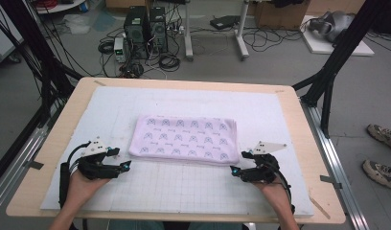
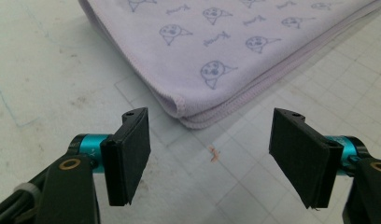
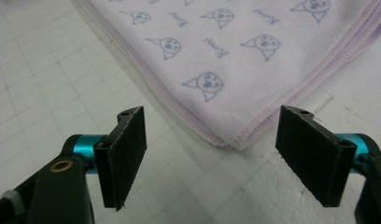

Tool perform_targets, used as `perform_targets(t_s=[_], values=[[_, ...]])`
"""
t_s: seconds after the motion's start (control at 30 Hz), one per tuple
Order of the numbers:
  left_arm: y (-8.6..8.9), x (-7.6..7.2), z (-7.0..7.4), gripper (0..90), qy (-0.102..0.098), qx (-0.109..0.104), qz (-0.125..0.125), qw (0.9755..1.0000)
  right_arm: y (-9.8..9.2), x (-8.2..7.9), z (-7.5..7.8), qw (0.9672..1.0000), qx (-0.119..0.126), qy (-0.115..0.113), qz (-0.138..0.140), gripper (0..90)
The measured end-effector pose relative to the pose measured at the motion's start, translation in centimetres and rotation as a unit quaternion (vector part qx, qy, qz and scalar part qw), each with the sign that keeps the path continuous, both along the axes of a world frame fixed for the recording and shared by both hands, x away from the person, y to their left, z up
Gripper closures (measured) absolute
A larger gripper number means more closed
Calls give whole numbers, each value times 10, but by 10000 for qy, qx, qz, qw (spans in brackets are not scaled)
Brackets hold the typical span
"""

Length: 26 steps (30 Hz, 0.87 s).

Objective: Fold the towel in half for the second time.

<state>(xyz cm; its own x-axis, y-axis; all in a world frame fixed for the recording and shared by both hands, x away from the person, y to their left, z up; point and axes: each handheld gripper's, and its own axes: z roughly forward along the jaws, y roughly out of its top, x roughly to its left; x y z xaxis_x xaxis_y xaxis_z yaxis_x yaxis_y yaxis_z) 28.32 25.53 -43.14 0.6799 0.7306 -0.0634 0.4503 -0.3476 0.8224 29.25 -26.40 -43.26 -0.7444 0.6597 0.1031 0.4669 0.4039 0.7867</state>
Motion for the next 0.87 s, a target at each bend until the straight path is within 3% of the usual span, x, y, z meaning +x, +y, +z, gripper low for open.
perform_targets(t_s=[0.5,0.87], values=[[6,-23,-3,288,-86,18,103,9999,-19,-28,-3,9997,140,-114,-145,190],[4,-28,-3,285,-104,43,71,9999,-26,-38,-4,9994,237,-144,-212,172]])
